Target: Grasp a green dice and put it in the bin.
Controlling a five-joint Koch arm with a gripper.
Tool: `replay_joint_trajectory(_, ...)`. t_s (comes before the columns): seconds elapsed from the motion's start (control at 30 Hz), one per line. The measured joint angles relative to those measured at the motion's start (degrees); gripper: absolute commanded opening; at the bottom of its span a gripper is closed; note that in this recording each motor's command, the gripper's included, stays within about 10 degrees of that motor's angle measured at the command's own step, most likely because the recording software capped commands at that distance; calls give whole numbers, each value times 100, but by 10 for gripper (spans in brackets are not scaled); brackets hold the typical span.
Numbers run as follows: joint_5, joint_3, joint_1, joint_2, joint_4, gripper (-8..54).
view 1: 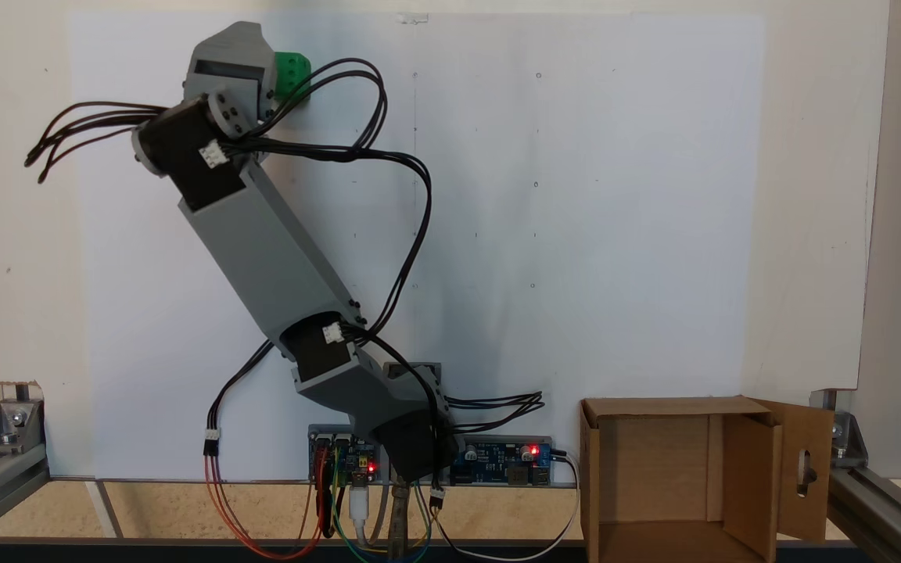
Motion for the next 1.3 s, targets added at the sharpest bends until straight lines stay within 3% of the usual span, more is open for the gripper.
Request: replay_joint_trajectory(1.3, 0, -562, 167, -773, 0, 441)
